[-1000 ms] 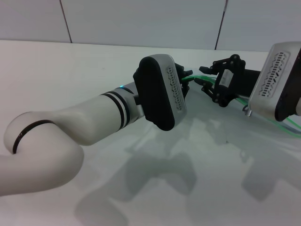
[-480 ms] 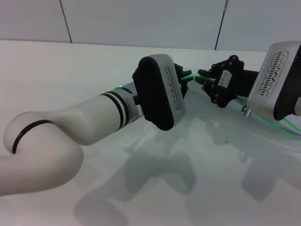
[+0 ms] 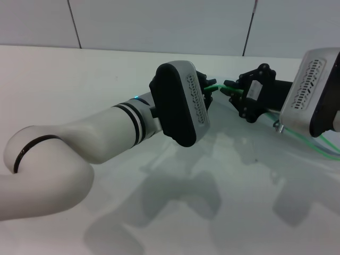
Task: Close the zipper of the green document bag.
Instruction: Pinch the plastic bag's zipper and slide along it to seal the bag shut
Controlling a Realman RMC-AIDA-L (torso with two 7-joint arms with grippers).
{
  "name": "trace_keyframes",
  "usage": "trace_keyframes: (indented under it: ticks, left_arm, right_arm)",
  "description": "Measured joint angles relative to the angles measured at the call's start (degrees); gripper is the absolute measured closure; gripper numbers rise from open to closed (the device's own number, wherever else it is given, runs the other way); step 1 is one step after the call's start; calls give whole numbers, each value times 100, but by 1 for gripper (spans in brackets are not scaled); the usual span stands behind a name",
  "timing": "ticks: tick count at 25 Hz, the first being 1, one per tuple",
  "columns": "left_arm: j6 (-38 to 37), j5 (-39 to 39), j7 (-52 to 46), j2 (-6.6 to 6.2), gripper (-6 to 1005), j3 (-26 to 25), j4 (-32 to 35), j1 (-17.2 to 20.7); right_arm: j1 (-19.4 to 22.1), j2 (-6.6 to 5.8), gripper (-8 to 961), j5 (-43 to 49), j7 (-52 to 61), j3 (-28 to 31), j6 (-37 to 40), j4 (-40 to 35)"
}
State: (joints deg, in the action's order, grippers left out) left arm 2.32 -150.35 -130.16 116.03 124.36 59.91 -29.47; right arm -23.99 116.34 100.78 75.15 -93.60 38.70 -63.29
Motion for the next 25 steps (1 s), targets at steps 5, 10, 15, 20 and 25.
trace_keyframes:
  ticks: [5,10,15,20,25]
  left_arm:
    - [24,-2,0,-20,851,-24,6,48]
    - [47,-49,13,-11,847,-152,62,194]
    - [119,-63,116,-22,843,-281,284,477]
    - [211,-65,359,-6,839,-453,473,780]
    - [266,-65,446,-19,835,-556,695,1075]
  right_arm:
    - [8,-6,868,1,0,40,-26,139]
    - [22,-7,867,5,-1,210,-26,246]
    - [33,-6,870,5,-15,446,-28,423]
    - [55,-7,872,4,-33,823,-29,627]
    - [168,-6,870,9,-39,1180,-33,671]
